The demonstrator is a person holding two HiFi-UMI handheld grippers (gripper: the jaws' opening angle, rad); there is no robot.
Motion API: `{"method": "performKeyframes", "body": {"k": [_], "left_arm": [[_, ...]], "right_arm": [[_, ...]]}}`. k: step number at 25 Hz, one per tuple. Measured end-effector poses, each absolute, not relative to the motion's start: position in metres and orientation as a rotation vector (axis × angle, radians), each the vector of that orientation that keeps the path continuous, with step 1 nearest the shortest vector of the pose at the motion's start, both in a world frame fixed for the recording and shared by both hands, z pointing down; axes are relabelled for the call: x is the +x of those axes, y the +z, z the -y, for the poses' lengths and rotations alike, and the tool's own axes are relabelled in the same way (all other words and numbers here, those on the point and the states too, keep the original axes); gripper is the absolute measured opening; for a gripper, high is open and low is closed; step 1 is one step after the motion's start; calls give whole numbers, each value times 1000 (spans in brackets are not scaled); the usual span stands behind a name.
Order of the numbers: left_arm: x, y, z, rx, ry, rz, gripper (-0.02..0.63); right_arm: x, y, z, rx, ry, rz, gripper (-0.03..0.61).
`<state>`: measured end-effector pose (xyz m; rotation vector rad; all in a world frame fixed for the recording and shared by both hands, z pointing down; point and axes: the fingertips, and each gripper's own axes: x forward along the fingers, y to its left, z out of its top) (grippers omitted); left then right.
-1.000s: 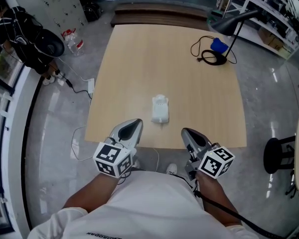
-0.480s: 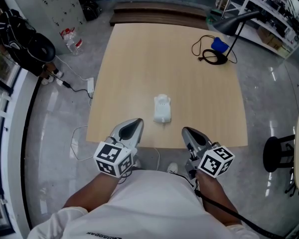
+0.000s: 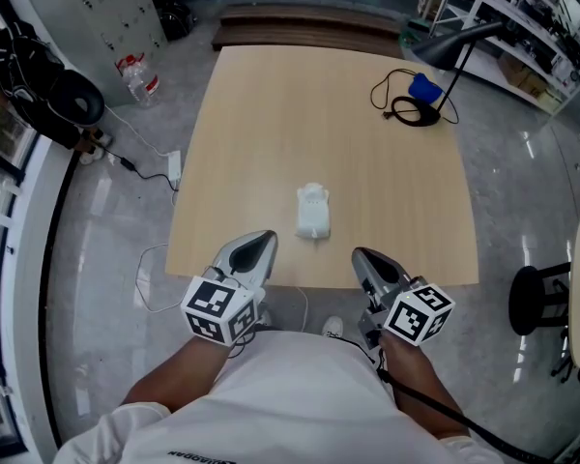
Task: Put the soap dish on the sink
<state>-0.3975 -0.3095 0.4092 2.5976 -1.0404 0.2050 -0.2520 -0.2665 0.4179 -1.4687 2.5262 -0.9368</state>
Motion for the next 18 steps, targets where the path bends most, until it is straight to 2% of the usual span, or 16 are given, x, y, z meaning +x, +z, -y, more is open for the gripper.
{"method": "performKeyframes", "body": {"k": [18], "left_arm": [[-395, 408, 309, 2608, 206, 1046, 9]], "right_arm": [[-253, 419, 267, -1455, -938, -2535, 2]]}}
